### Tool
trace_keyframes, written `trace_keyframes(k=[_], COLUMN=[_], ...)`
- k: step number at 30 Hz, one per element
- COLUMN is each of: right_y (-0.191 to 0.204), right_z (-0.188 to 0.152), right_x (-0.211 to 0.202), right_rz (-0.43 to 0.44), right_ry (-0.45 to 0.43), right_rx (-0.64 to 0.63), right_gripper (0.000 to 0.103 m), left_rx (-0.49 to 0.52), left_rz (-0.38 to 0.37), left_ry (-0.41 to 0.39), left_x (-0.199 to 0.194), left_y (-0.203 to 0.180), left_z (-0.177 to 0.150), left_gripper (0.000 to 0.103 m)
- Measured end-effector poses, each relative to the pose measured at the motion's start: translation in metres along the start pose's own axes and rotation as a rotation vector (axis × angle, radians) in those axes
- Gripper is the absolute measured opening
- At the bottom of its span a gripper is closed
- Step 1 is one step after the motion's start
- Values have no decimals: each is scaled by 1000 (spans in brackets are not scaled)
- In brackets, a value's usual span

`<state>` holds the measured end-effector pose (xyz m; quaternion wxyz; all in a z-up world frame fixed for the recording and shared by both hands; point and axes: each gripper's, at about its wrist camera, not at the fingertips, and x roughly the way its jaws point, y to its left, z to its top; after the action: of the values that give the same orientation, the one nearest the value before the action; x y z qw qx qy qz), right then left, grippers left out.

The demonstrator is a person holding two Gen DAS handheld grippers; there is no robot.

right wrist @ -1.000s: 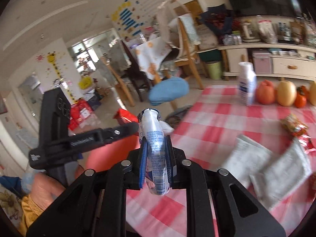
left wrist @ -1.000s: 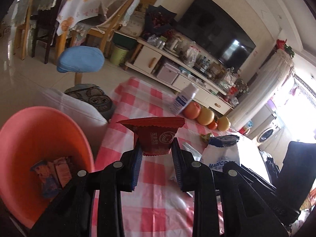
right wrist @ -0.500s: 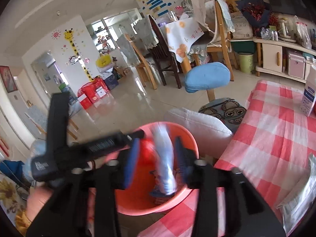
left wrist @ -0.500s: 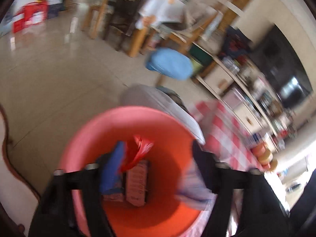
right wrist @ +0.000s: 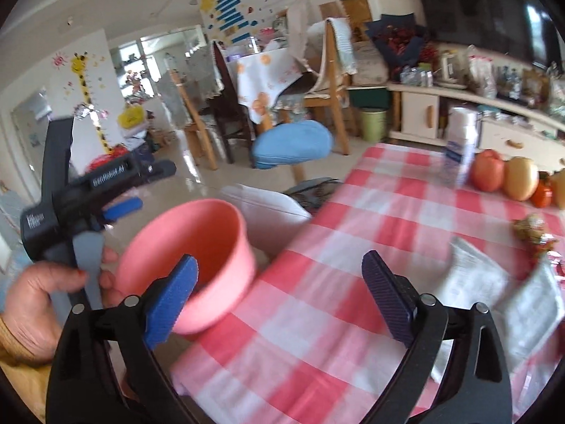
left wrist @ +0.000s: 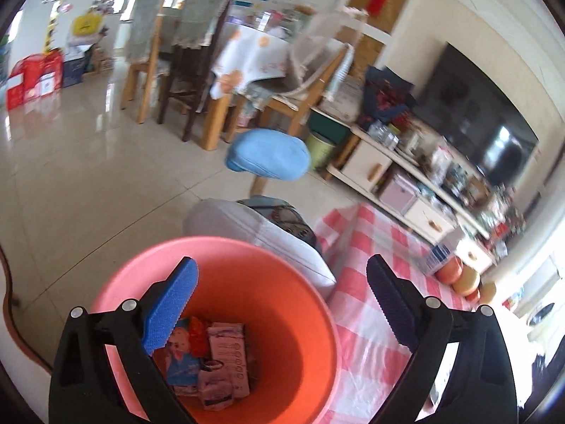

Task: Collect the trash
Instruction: 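Move both tools back over the table toward the white bags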

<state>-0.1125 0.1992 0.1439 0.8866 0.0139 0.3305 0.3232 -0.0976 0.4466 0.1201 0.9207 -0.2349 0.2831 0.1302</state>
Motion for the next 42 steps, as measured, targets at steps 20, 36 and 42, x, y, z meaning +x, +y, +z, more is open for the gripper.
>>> trace_keyframes(k=[20,36,42], right_y=[-55,-96,-108], right_z=[-52,-57,-57], right_x=[-72,-106,-122], right_rz=[-176,-210,-228], right_ry=[-61,-108,-126], right_rx=[-47,3,2], right_gripper=[99,99,99], left_rx=[340,459,489], left_rz=[15,-77,-106], left_ry=[110,101,110], left_x=[1,0,0], left_y=[-132,-198,-218], left_z=[-28,-43,-54], left_gripper=[95,95,95])
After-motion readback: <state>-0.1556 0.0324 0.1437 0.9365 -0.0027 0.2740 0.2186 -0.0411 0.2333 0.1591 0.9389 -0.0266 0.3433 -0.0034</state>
